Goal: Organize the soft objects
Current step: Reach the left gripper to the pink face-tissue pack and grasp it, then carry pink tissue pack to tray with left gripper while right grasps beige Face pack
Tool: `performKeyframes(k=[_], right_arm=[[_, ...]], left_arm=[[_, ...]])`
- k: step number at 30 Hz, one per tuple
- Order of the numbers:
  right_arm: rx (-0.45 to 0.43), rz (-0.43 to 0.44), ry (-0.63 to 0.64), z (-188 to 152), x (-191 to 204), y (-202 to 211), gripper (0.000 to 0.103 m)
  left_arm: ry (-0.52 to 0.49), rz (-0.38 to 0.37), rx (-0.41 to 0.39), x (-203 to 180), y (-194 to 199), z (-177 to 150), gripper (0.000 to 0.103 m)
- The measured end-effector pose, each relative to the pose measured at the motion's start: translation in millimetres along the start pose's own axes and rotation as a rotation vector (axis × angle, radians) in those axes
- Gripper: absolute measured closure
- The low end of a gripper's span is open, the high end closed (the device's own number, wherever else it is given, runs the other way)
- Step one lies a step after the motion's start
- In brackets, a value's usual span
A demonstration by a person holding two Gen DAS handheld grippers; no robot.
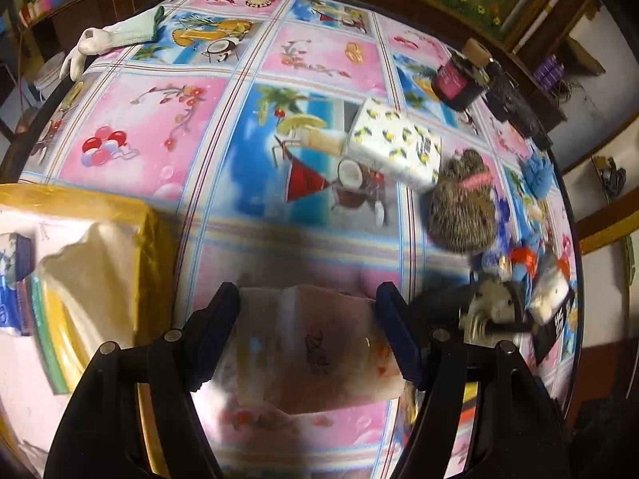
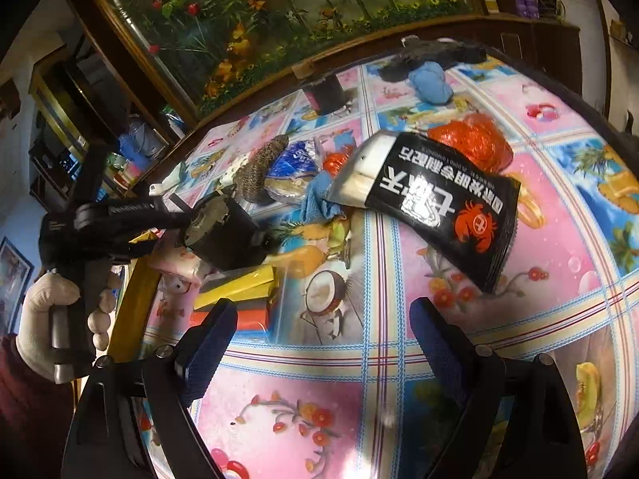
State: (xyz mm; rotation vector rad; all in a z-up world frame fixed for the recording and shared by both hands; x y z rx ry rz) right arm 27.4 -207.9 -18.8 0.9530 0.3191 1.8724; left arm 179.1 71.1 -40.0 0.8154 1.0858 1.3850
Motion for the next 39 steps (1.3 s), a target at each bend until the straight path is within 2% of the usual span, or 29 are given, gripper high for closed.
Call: performKeyframes(k=[4, 7, 9, 11, 15, 17, 21, 22, 23, 25, 26, 29, 30, 34, 36, 39], right_arm=[[0.037, -0.018, 0.027, -5.1, 6.0, -7.8, 0.014], [0.03, -0.026, 0.03, -3.9, 6.3, -6.5, 0.014], [0.03, -0.029, 0.019, -3.2, 3.9, -6.8, 0.013], [0.042, -0.021, 0.003, -4.3, 0.8, -9.6, 0.013], [0.043, -0.022, -0.009, -4.5, -1.4, -11.0, 0.013], [0.044, -0.029, 0.001, -5.0, -0.8, -11.7, 0.012], [0.047, -0.041, 0.017, -5.4, 0.8, -12.9, 0.012], [0.047, -0.044, 0.02, -5.3, 0.8, -13.0, 0.012], [0.047, -0.048, 0.023, -5.3, 0.8, -13.2, 0.012], [0.049, -0.053, 0.032, -5.2, 1.0, -13.7, 0.012], [0.051, -0.055, 0.037, -5.1, 1.2, -14.0, 0.011], [0.054, -0.054, 0.043, -5.1, 2.2, -14.7, 0.011], [0.054, -0.052, 0.042, -5.2, 2.3, -14.6, 0.01], [0.055, -0.048, 0.042, -5.1, 1.8, -14.6, 0.01], [0.055, -0.049, 0.042, -5.1, 1.8, -14.7, 0.01], [0.055, -0.052, 0.044, -5.4, 1.8, -14.5, 0.01]], left_arm=[[-0.117, -0.008, 0.07, -9.4, 13.4, -38.2, 0.035], [-0.184, -0.088, 0.1, -15.7, 33.3, -71.8, 0.035], [-0.207, -0.179, 0.08, -17.6, 54.0, -90.0, 0.035], [-0.209, -0.199, 0.035, -14.5, 68.7, -103.4, 0.035], [-0.182, -0.169, -0.065, -13.9, 76.7, -117.2, 0.035], [-0.201, -0.159, -0.091, -20.5, 72.6, -121.9, 0.035], [-0.397, -0.002, -0.216, -41.2, 65.6, -118.4, 0.035], [-0.44, 0.033, -0.23, -43.4, 61.8, -116.2, 0.035], [-0.473, 0.052, -0.205, -44.1, 55.1, -118.1, 0.035], [-0.462, 0.011, -0.1, -42.2, 44.3, -127.9, 0.034], [-0.466, -0.01, -0.095, -44.0, 48.2, -132.5, 0.034], [-0.494, -0.172, -0.032, -55.2, 67.7, -154.9, 0.034], [-0.506, -0.175, -0.048, -57.1, 73.4, -158.7, 0.034], [-0.63, -0.032, -0.188, -59.8, 83.8, -170.8, 0.032], [-0.691, 0.007, -0.197, -63.5, 75.8, -177.3, 0.032], [-0.784, 0.051, -0.23, -74.7, 62.5, -188.7, 0.027]])
Point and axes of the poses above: each gripper's, at about its wrist camera, not at the fingertips, and y roughly against the way its jaws point, x to its left, z to its top, the point moved 7 cm from there along -y, roughly the way its jaws point, and after that the axes turned 4 degrees about z, right-handed, at the moved point
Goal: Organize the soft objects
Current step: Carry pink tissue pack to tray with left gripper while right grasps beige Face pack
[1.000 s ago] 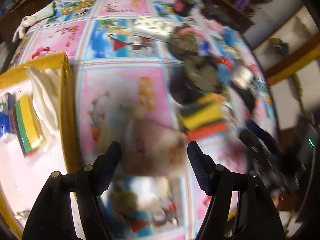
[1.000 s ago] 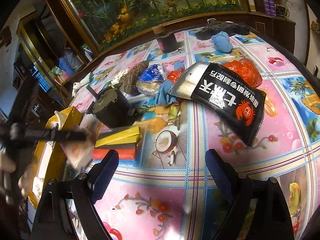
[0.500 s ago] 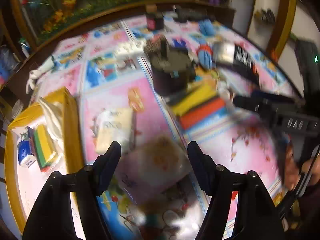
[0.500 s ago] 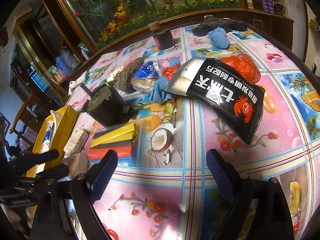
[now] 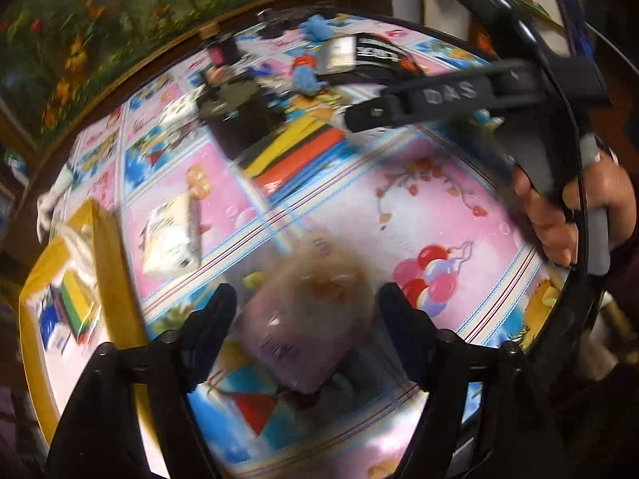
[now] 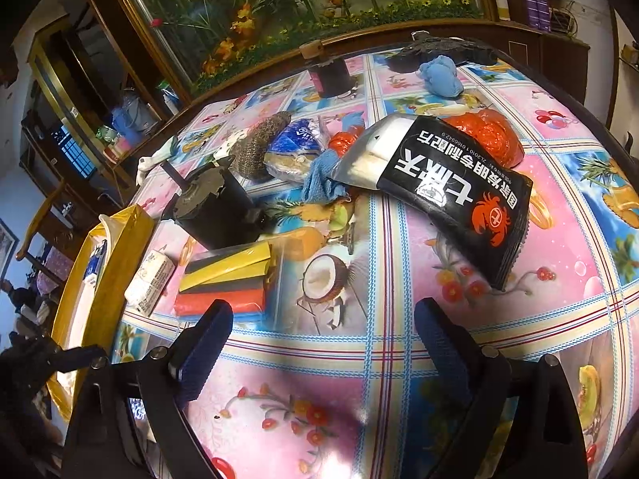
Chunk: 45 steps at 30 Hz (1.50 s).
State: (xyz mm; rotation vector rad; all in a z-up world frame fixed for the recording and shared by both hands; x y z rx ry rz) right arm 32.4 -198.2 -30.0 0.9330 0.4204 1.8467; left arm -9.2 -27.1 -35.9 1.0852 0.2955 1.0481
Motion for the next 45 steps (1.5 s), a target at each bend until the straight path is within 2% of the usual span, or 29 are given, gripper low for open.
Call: performKeyframes(k=[2, 5, 7, 12, 15, 18, 21, 23, 25, 27, 30, 32, 35, 39, 41, 42, 45], right_arm=[[0.0, -0.001, 0.001, 0.4, -0.3, -0.1, 0.01], [-0.001, -0.002, -0.002, 0.6, -0.6, 0.0, 0.01], [-0.003, -0.007, -0.003, 0.6, -0.9, 0.1, 0.01], [-0.002, -0.024, 0.004, 1.1, -1.0, -0.9, 0.009], [-0.003, -0.039, 0.012, 1.4, -0.4, 1.9, 0.01], [-0.065, -0.071, 0.049, 3.4, 11.7, 22.5, 0.01], [-0.065, 0.013, 0.069, 3.9, 49.0, 33.5, 0.008], [-0.014, 0.093, 0.1, 5.8, 85.6, 25.6, 0.008], [0.053, 0.156, 0.111, 6.6, 117.9, 8.3, 0.01], [0.119, 0.178, 0.113, 7.3, 145.7, -16.6, 0.013], [0.179, 0.124, 0.137, 9.0, 171.2, -52.8, 0.034], [0.226, 0.046, 0.158, 7.7, 183.4, -77.2, 0.034], [0.251, -0.05, 0.168, 6.9, 192.4, -101.1, 0.032], [0.267, -0.158, 0.217, 6.0, 200.0, -118.2, 0.024], [0.261, -0.188, 0.259, 4.9, 205.8, -119.4, 0.031], [0.25, -0.198, 0.269, 5.0, 205.7, -117.3, 0.041], [0.242, -0.156, 0.259, 4.6, 205.5, -114.0, 0.046]], left_arm=[[-0.013, 0.037, 0.005, -6.9, -9.4, 0.1, 0.026], [0.075, -0.01, 0.017, -3.2, -7.8, 2.8, 0.04], [0.154, -0.053, -0.004, 5.5, 0.7, 4.1, 0.05], [0.371, -0.168, -0.126, 35.4, 45.0, -7.8, 0.052], [0.487, -0.197, -0.209, 59.2, 75.5, -23.9, 0.052], [0.587, -0.202, -0.262, 85.4, 94.2, -45.2, 0.052], [0.654, -0.18, -0.286, 107.5, 101.8, -63.0, 0.052], [0.693, -0.165, -0.296, 119.8, 102.0, -72.4, 0.052], [0.726, -0.162, -0.294, 129.8, 100.8, -84.0, 0.052], [0.745, -0.143, -0.287, 138.1, 99.5, -95.9, 0.052], [0.771, -0.1, -0.274, 153.1, 99.7, -115.7, 0.052], [0.799, -0.087, -0.267, 164.6, 99.4, -128.8, 0.052], [0.839, -0.064, -0.255, 184.3, 98.4, -144.3, 0.052], [0.846, -0.035, -0.228, 211.9, 92.1, -147.7, 0.052], [0.854, -0.02, -0.191, 224.9, 82.7, -146.7, 0.052], [0.862, -0.019, -0.164, 232.2, 75.8, -145.5, 0.052], [0.877, -0.019, -0.076, 250.9, 51.5, -142.2, 0.052]])
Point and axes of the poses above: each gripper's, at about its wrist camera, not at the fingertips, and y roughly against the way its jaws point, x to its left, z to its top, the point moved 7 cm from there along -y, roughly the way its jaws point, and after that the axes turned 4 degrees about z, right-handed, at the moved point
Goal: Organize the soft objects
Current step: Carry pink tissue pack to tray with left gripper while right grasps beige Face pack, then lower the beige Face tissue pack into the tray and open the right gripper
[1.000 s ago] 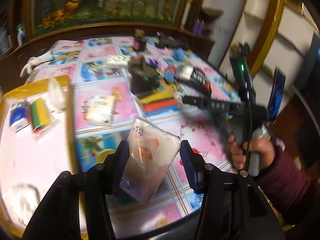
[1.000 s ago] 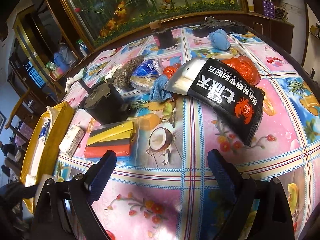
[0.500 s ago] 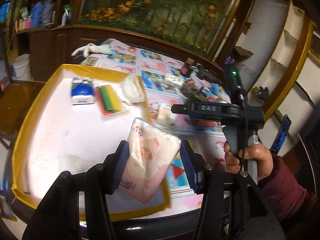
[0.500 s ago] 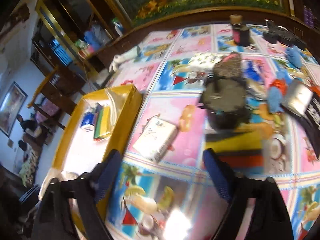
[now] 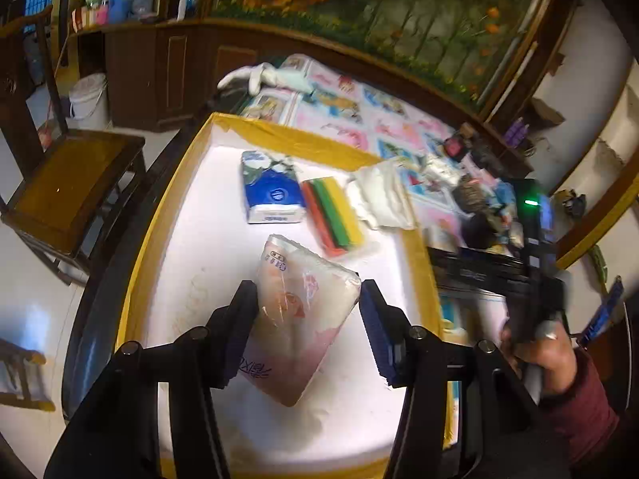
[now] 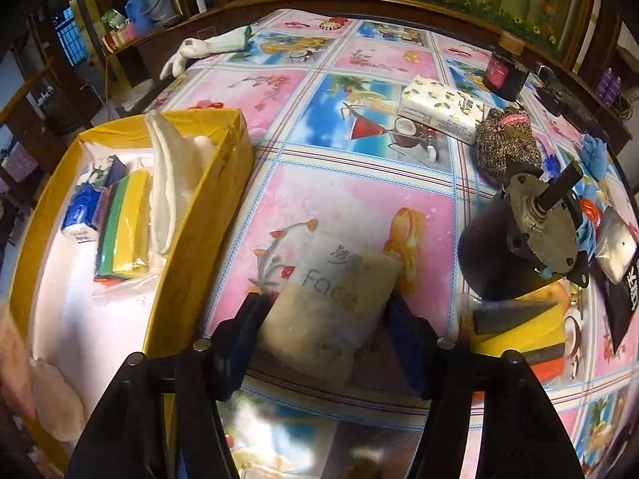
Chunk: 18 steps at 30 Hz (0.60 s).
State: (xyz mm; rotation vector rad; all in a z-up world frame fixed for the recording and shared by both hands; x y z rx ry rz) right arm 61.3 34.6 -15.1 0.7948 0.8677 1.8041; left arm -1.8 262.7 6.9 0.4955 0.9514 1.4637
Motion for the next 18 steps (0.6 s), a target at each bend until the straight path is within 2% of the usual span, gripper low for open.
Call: performKeyframes(k=[4, 8, 12, 15, 18], right_arm=[[-0.056, 0.056, -0.039, 4.8, -14.6, 23.0, 0.048], [-0.129, 0.128, -0.01, 16.6, -2.6, 61.8, 0.047], [-0.139, 0.241, 0.067, 16.3, 36.6, 79.2, 0.047], [-0.078, 0.325, 0.111, 6.2, 64.9, 72.0, 0.047], [-0.019, 0.385, 0.142, -2.5, 88.6, 58.9, 0.047]], left_arm=[[0.04, 0.051, 0.107, 20.0, -35.3, 17.8, 0.052], [0.088, 0.103, 0.15, 34.2, -60.9, 36.5, 0.052], [0.218, 0.021, 0.16, 49.1, -74.8, 53.8, 0.039], [0.292, -0.07, 0.117, 54.8, -60.2, 58.3, 0.039], [0.299, -0.069, 0.0, 59.6, -24.9, 57.1, 0.039]])
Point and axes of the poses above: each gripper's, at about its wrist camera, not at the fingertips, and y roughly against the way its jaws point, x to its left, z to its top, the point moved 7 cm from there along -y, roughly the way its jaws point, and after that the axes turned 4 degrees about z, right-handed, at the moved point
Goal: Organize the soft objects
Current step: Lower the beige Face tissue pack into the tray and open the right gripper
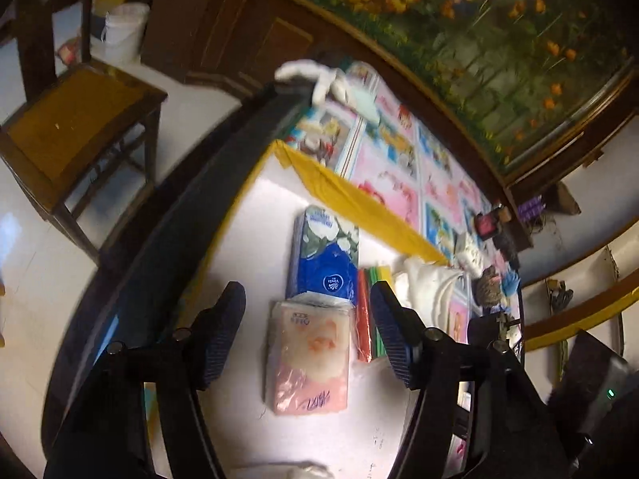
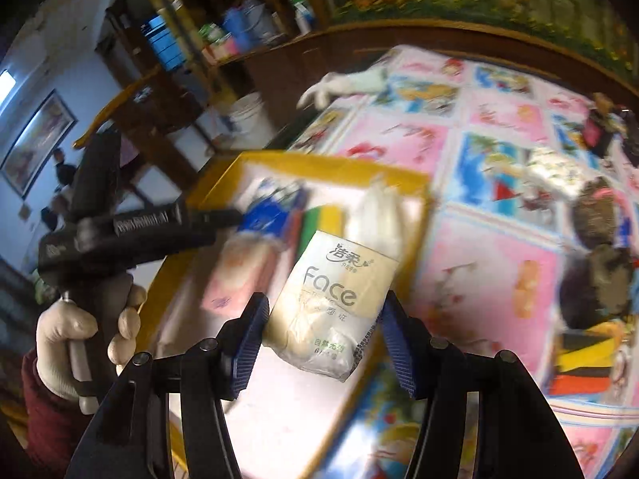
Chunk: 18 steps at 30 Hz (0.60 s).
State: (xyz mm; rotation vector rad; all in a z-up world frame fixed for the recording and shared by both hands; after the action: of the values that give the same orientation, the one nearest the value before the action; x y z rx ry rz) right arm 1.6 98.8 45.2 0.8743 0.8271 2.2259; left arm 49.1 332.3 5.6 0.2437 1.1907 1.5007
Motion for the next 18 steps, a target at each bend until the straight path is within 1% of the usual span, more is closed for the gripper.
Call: performKeyframes(k=[2, 3, 4, 6, 9, 12, 13, 15, 17, 18], right_arm=[[0.037, 0.022, 0.01, -2.9, 8.1, -14.5, 0.047], [0.053, 0.023, 0.014, -3.4, 9.2, -20.5, 0.047], [0.071, 0.021, 0.022, -5.0, 12.2, -28.0, 0.047], [0.101, 0.015, 0.036, -6.5, 18.3, -41.3, 0.047], [0.143, 0.017, 0.037, -3.6, 33.0, -61.7, 0.047], [0.154, 0.036, 0.034, 9.8, 47.8, -82.1, 0.046], [0.149, 0.051, 0.026, 16.2, 53.0, -87.2, 0.046], [0.133, 0.041, 0.036, 26.5, 57.2, -98.8, 0.042], [0.117, 0.014, 0.06, 30.1, 59.0, -97.3, 0.041], [0.105, 0.029, 0.063, 29.6, 59.9, -91.7, 0.038]], left_arm=[[-0.026, -0.01, -0.072, -1.2, 24.3, -4.9, 0.038], [-0.036, -0.014, -0.106, -0.4, 38.7, -11.8, 0.035], [-0.039, -0.017, -0.129, 1.0, 47.9, -16.8, 0.033], [-0.044, -0.024, -0.177, 5.1, 67.4, -31.1, 0.033], [-0.028, -0.027, -0.215, 11.8, 81.0, -43.8, 0.033], [0.005, -0.033, -0.226, 16.9, 86.7, -51.3, 0.033], [0.015, -0.045, -0.22, 17.0, 87.3, -53.5, 0.033], [0.022, -0.054, -0.196, 17.2, 87.8, -58.2, 0.033], [0.032, -0.08, -0.176, 16.6, 90.7, -64.6, 0.033], [0.034, -0.088, -0.173, 15.9, 92.0, -67.8, 0.033]])
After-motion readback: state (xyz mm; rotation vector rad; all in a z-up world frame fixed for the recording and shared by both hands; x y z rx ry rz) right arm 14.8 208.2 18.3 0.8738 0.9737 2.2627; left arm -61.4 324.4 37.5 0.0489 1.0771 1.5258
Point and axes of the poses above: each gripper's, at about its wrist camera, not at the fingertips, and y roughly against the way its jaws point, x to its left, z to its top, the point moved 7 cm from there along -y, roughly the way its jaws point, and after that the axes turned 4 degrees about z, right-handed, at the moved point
